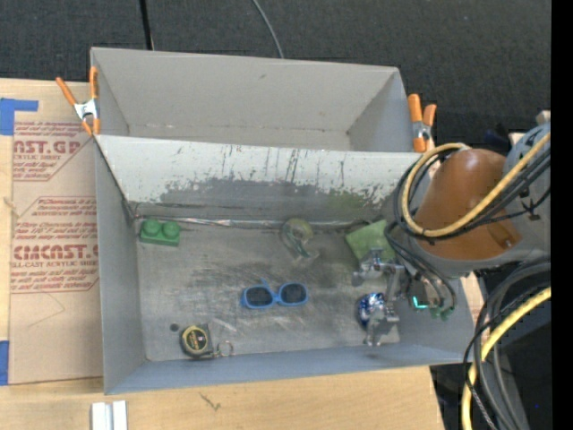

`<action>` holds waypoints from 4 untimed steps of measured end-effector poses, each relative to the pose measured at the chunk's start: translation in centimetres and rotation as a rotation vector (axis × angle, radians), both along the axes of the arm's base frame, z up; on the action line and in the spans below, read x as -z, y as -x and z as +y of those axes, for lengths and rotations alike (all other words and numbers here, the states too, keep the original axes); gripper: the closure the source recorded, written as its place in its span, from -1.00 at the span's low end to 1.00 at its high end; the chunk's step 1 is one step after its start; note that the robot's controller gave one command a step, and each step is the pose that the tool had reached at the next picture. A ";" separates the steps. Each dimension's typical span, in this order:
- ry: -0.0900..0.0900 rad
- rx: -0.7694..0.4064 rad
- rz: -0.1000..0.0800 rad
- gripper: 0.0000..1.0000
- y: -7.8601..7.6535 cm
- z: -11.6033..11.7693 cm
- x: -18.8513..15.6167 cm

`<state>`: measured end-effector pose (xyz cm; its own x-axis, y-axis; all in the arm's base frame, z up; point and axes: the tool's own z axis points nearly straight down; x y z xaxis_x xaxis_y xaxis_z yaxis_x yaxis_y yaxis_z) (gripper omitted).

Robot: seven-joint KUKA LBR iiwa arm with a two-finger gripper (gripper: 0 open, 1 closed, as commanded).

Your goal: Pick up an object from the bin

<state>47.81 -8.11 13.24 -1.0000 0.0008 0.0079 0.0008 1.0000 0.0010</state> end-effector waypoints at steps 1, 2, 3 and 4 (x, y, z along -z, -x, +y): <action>0.000 0.049 -0.024 -1.00 -0.7 -6.9 6.1; 0.001 0.087 -0.011 -1.00 -0.8 -6.5 3.1; 0.001 0.041 -0.007 -1.00 -0.2 -6.5 3.3; 0.002 -0.115 -0.021 -1.00 -1.1 -6.6 5.9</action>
Offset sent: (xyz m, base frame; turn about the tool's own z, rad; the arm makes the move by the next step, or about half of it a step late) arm 0.0015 -0.0679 -0.0624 0.0401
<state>48.95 -14.76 7.31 -0.9934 -0.1141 -0.0132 -0.1141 0.9935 -0.0021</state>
